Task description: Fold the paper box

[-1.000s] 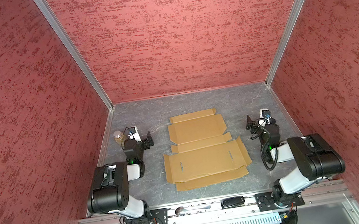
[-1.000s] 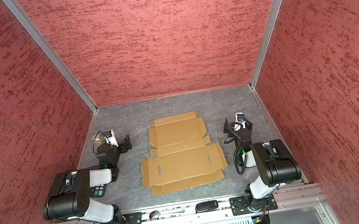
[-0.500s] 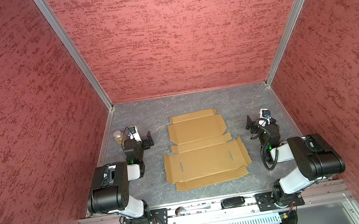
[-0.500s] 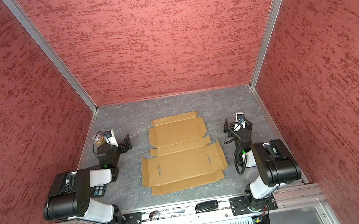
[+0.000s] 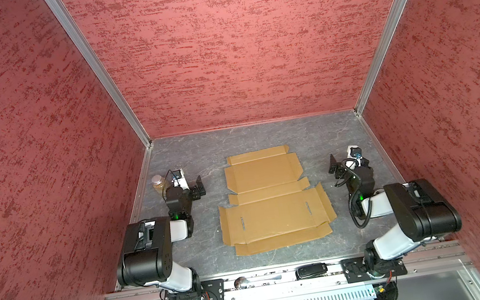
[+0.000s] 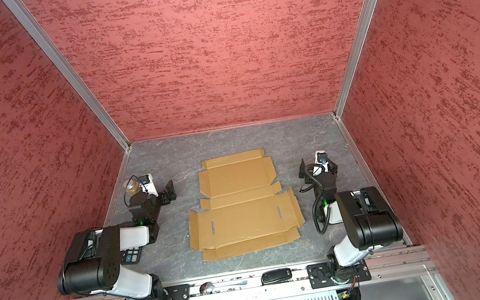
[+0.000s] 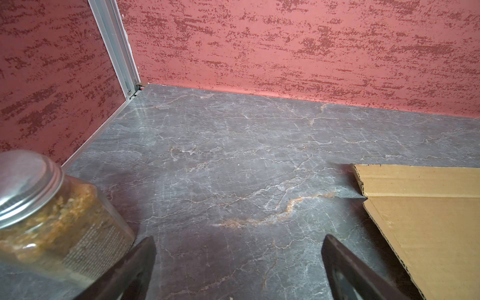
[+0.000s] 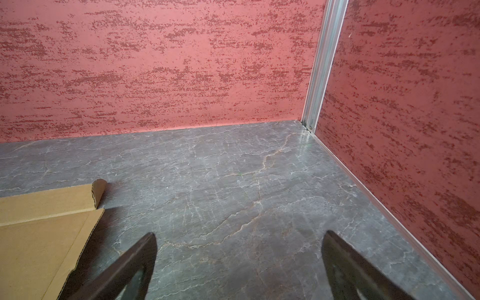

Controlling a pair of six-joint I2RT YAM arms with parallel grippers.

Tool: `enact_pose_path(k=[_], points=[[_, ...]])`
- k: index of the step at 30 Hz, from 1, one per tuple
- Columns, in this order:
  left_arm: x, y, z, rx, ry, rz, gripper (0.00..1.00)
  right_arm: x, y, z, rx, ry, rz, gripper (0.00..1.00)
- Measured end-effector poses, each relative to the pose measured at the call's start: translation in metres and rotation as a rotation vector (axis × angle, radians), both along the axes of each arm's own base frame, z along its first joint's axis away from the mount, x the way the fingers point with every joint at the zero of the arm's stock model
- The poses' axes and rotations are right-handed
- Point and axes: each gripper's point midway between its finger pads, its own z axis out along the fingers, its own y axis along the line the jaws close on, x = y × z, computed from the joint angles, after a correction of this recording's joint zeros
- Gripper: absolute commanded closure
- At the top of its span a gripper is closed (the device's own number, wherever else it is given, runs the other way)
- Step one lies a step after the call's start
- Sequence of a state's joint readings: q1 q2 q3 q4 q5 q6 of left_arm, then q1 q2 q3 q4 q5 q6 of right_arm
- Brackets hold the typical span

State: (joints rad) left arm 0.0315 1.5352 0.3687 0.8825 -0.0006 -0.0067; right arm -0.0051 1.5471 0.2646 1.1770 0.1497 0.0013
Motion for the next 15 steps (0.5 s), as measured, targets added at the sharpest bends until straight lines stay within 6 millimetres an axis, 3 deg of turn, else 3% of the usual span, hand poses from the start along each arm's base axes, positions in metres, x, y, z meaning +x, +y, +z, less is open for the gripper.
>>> enact_pose_path(k=[12,15], points=[[0.000,-0.001,0.000,0.001,0.025,0.001,0.00,0.000,0.000,0.000,0.002,0.000,-0.001,0.01],[0.010,-0.003,0.020,0.003,0.043,-0.001,0.00,-0.002,0.000,0.003,0.006,0.010,-0.002,0.01]])
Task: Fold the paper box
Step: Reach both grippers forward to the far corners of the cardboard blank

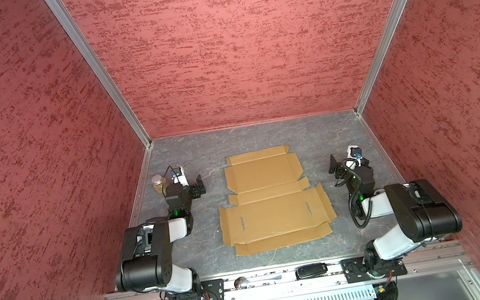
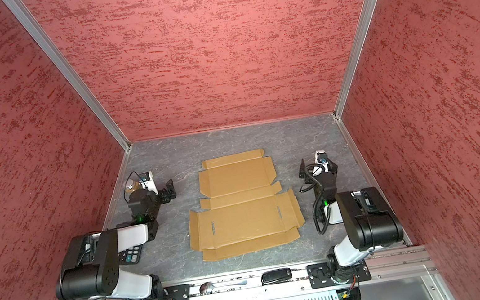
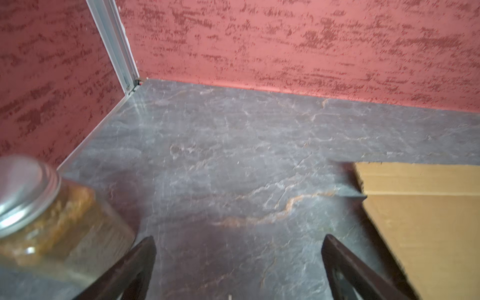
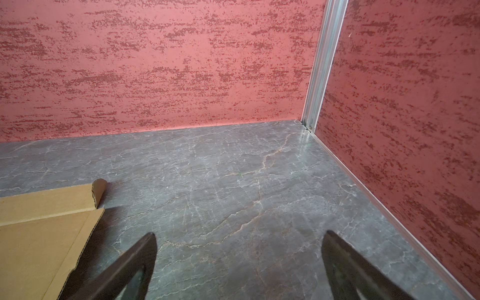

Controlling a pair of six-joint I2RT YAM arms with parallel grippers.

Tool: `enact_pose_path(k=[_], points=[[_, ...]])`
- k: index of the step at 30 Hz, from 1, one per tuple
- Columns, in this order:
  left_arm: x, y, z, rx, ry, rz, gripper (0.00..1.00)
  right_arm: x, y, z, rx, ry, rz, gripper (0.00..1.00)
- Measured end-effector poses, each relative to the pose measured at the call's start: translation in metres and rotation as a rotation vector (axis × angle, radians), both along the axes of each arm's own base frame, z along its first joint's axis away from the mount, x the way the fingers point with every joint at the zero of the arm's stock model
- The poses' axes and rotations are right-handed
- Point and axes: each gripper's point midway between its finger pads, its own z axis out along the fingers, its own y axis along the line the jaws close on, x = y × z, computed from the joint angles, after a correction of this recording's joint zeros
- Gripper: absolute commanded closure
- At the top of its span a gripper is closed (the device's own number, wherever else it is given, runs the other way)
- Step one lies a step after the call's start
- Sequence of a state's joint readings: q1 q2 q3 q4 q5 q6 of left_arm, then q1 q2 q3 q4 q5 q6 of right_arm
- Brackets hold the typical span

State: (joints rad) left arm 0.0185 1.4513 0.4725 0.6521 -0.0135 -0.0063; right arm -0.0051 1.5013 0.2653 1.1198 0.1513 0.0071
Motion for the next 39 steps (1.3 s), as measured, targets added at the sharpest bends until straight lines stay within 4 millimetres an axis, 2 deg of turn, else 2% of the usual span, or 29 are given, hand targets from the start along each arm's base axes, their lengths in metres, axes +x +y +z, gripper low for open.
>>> enact_pose_path(k=[1,3,6,8,10,13,15,17,23,26,30,33,37,39], points=[[0.004,0.000,0.011,-0.002,-0.006,0.002,0.00,-0.001,0.000,0.003,0.003,0.005,-0.002,0.01],[0.014,0.004,0.041,-0.036,-0.025,0.036,0.00,0.000,-0.002,0.023,0.025,-0.002,-0.013,0.01],[0.022,0.018,0.077,-0.156,-0.036,0.097,0.00,0.012,-0.009,0.066,0.119,-0.025,-0.066,0.01],[0.026,0.026,0.089,-0.223,-0.028,0.106,0.00,0.021,-0.010,0.088,0.169,-0.017,-0.074,0.01],[0.029,0.028,0.092,-0.271,0.013,0.105,0.01,0.027,-0.006,0.097,0.213,0.014,-0.058,0.01],[0.036,0.007,0.088,-0.302,0.101,0.054,0.00,0.024,0.001,0.082,0.271,0.118,-0.042,0.01],[0.040,-0.014,0.083,-0.303,0.169,0.006,0.00,0.015,0.006,0.064,0.304,0.204,-0.038,0.01],[0.040,-0.035,0.080,-0.295,0.221,-0.047,0.01,0.007,0.012,0.054,0.330,0.260,-0.029,0.01],[0.034,-0.084,0.080,-0.239,0.344,-0.181,0.00,-0.013,0.039,0.051,0.365,0.330,0.047,0.02],[0.036,-0.102,0.084,-0.205,0.381,-0.232,0.01,-0.019,0.059,0.044,0.369,0.378,0.102,0.12],[0.036,-0.122,0.075,-0.160,0.452,-0.288,0.01,-0.026,0.086,0.035,0.372,0.431,0.169,0.31],[0.035,-0.138,0.060,-0.128,0.526,-0.331,0.00,-0.030,0.105,0.030,0.379,0.461,0.211,0.40],[0.034,-0.155,0.032,-0.109,0.638,-0.379,0.00,-0.033,0.125,0.016,0.382,0.512,0.246,0.44],[0.031,-0.162,0.015,-0.109,0.692,-0.394,0.05,-0.034,0.131,0.007,0.381,0.540,0.254,0.46]])
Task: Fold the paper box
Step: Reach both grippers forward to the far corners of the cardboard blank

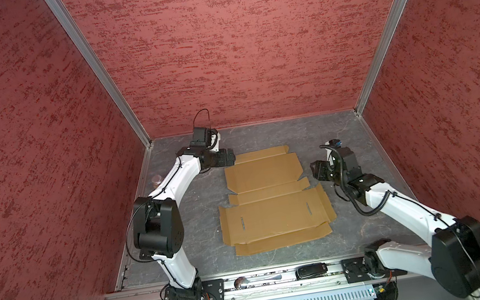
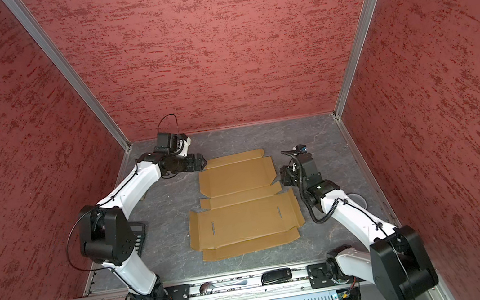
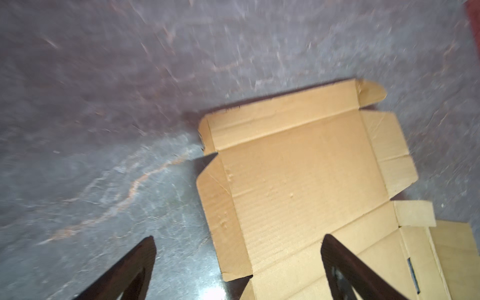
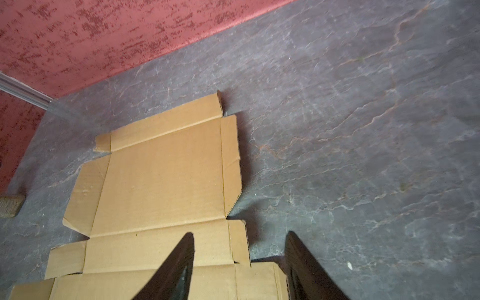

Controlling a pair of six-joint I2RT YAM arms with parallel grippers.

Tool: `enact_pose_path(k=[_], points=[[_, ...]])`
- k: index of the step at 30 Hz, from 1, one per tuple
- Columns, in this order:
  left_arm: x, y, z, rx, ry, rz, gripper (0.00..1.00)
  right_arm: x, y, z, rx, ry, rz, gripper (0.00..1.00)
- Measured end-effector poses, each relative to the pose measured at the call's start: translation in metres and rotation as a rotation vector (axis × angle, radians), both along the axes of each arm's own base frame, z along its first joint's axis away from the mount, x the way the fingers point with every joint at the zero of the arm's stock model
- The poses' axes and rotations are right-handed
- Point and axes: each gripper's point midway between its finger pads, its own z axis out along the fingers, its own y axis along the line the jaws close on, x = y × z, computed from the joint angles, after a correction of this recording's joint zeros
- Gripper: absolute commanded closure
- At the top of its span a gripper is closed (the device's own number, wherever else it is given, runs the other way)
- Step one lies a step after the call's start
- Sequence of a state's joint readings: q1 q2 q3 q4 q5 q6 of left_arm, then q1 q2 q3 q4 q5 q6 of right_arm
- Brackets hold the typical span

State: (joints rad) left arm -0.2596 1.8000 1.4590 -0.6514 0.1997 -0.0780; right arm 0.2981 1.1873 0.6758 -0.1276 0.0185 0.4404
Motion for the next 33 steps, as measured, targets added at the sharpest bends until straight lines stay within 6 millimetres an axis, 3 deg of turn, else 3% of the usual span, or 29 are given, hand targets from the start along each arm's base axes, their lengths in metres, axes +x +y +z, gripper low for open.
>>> enact_pose_path(k=[4,14,21,33], points=[[-0.012,-0.008,-0.028,0.003,0.095,-0.023,0.07,0.000,0.009,-0.013,0.000,0.040,0.021,0.49],[-0.033,-0.010,-0.053,-0.020,0.187,-0.006,0.29,0.019,0.031,-0.012,0.020,0.049,0.067,0.54],[-0.031,-0.006,-0.075,-0.033,0.231,0.029,0.35,0.021,0.041,-0.022,0.021,0.069,0.089,0.54],[-0.019,0.000,-0.086,-0.108,0.246,0.078,0.48,0.033,0.052,-0.017,0.031,0.055,0.105,0.55]])
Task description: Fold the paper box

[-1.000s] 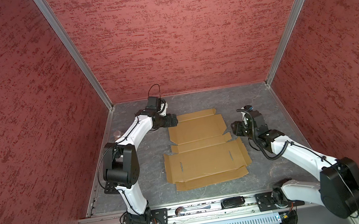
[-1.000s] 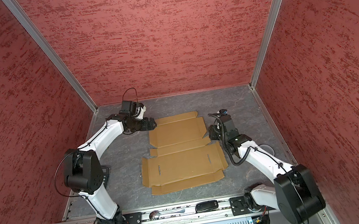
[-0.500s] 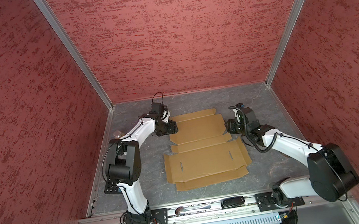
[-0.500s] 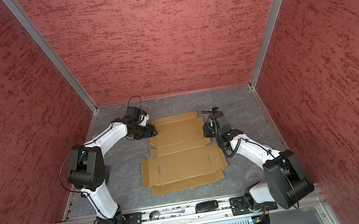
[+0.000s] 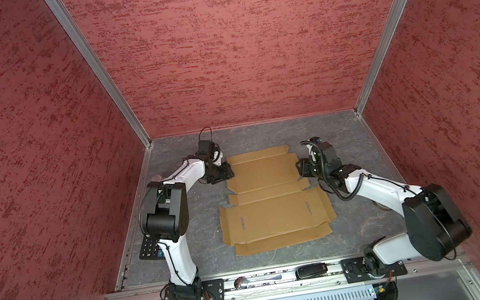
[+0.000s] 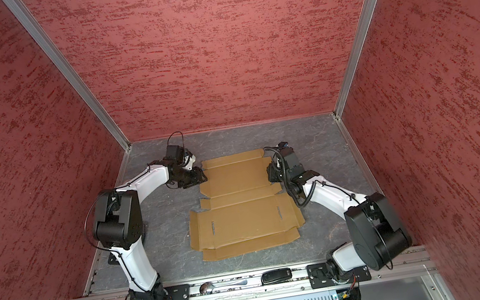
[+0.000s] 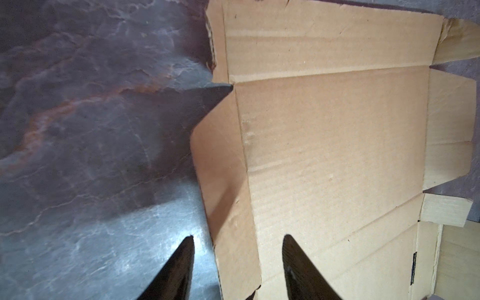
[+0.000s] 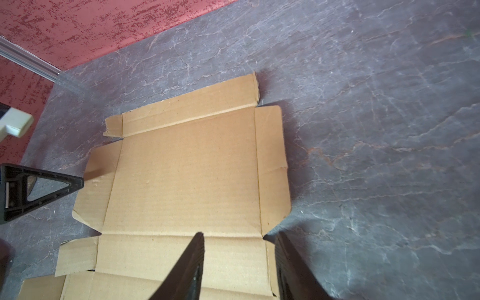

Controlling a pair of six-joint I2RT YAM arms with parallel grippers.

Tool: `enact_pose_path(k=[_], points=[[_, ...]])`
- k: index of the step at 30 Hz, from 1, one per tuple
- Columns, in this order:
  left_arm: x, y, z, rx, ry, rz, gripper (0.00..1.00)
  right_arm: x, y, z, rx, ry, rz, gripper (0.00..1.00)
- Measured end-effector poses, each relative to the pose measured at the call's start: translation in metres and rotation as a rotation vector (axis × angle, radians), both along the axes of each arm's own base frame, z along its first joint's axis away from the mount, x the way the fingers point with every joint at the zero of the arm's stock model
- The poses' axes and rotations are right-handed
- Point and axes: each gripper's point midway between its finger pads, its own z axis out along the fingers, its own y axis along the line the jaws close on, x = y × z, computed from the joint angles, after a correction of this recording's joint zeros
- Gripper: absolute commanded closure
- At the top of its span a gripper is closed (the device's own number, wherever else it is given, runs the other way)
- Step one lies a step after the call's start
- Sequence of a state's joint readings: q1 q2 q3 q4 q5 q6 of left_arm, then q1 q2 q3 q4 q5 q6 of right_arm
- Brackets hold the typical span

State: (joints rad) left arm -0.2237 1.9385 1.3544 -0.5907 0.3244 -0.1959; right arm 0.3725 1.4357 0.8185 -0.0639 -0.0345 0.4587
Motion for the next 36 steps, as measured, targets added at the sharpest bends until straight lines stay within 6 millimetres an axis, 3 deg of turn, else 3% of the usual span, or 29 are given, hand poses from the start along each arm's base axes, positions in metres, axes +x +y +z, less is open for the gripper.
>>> enact_pose_path(k=[9,15,26,27,30,36], points=[[0.003,-0.008,-0.017,-0.045,0.036,0.015,0.59,0.008,0.008,-0.012,-0.002,0.031,0.017,0.55],[0.010,-0.009,-0.014,-0.078,0.023,0.041,0.71,0.011,0.011,-0.011,0.003,0.030,0.022,0.55],[0.023,-0.004,-0.015,-0.118,0.006,0.092,0.76,0.014,0.014,-0.015,0.004,0.037,0.028,0.56],[0.023,-0.004,-0.017,-0.121,0.009,0.094,0.78,0.014,0.014,-0.016,0.003,0.039,0.028,0.56],[0.021,-0.004,-0.023,-0.130,0.028,0.108,0.98,0.014,0.014,-0.016,0.002,0.040,0.028,0.56],[0.023,-0.008,-0.022,-0.155,0.017,0.103,1.00,0.015,0.015,-0.015,0.005,0.032,0.028,0.56]])
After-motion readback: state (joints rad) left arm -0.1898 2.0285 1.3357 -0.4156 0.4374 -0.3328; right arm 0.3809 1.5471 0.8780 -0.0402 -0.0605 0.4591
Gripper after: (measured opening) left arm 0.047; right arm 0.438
